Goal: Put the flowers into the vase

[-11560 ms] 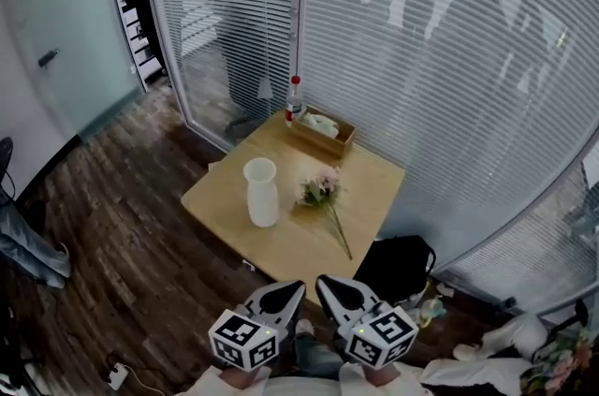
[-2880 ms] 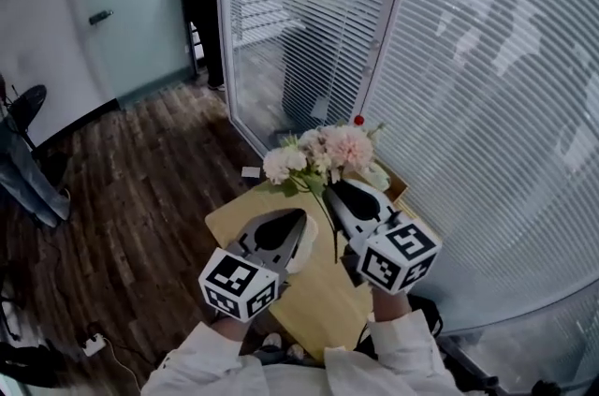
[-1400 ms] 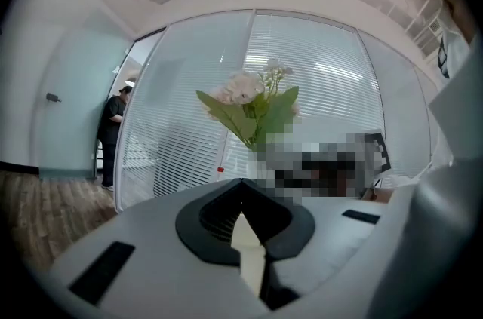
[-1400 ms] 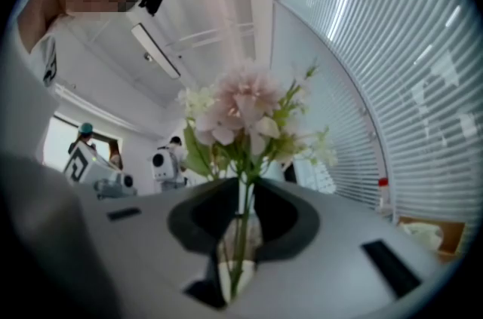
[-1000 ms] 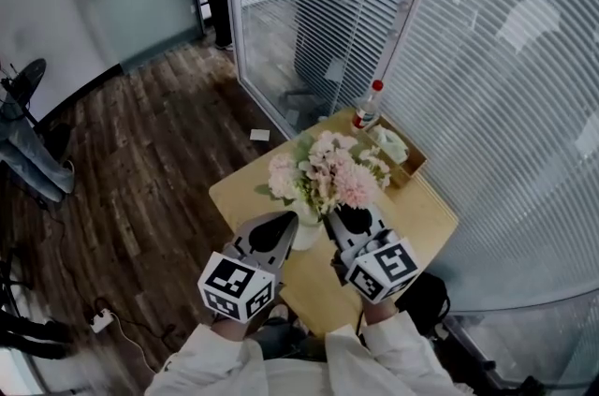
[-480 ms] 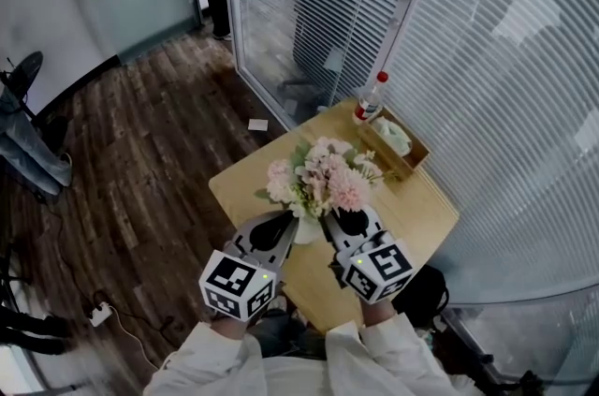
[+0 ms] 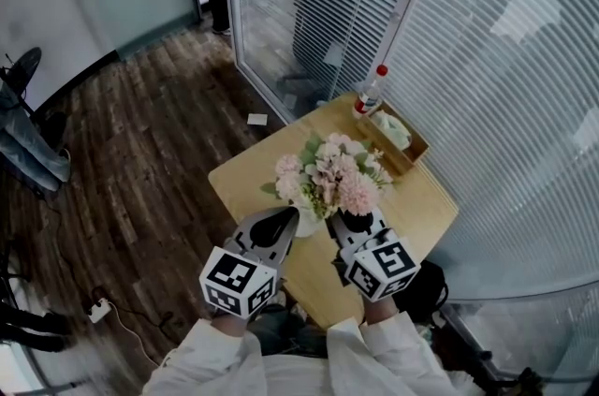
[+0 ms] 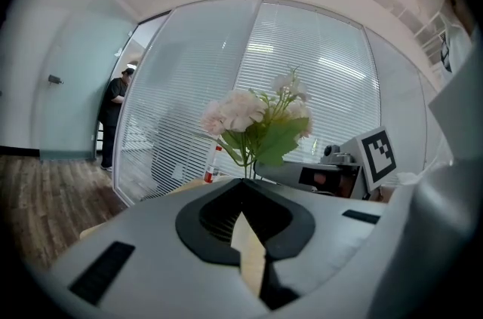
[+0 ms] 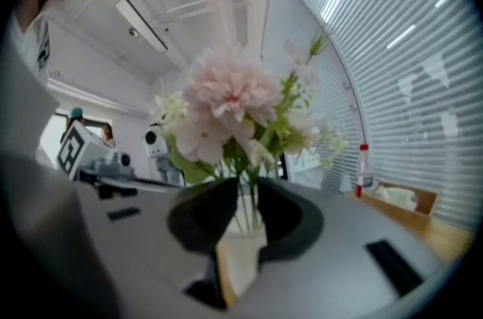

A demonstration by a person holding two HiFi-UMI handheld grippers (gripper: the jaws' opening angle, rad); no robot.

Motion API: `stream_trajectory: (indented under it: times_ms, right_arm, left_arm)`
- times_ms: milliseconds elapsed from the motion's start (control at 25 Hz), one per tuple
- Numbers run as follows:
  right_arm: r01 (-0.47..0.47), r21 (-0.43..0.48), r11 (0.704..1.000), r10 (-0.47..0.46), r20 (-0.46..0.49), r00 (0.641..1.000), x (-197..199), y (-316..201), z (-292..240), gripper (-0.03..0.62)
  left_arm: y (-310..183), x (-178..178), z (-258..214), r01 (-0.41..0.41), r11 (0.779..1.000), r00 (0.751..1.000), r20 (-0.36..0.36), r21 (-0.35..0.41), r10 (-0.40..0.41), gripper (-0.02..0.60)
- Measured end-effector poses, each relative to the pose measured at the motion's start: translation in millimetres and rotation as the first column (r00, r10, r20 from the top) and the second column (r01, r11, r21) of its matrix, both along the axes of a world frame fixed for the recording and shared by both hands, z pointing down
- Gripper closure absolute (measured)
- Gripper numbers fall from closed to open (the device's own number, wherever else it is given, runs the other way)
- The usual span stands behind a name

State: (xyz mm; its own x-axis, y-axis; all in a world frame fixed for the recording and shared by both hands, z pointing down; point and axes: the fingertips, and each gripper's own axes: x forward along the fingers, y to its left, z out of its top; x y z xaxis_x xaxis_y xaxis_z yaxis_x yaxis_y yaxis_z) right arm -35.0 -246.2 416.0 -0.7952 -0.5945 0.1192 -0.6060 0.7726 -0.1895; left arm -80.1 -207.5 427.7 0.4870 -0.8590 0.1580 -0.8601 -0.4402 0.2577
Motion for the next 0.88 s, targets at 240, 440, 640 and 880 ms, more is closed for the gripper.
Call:
stream_trajectory:
  times_ms: [240, 440, 640, 880]
  right_arm:
    - [-0.015, -0.016, 1.0, 0.014, -0.02, 1.0, 3.2, -0.4, 4.9, 0.528]
    - [-0.03, -0.022, 0.999, 0.03, -0.022, 0.999, 3.6, 1.7, 4.9, 0.526]
    - [-0.029, -0.037, 0.999, 0.028, -0.027, 0.999, 4.4, 2.5, 8.0, 0.51]
    - [-0.018, -0.044, 0.999, 0.017, -0.032, 0.999, 5.3, 6.0, 8.8, 0.487]
  left_arm:
    - [-0.3, 0.2, 0.2, 0.001, 1.0, 1.0, -0.003, -0.008, -0.001, 0.572]
    - [5.1, -3.0, -2.9, 0.001, 1.0, 1.0, -0.008, -0.001, -0.001, 0.572]
    - [6.4, -2.5, -0.7, 0.0, 1.0, 1.0, -0.008, -0.008, 0.0, 0.572]
    - [11.4, -1.8, 4.4, 0.002, 1.0, 1.0, -0.009, -0.017, -0.002, 0.572]
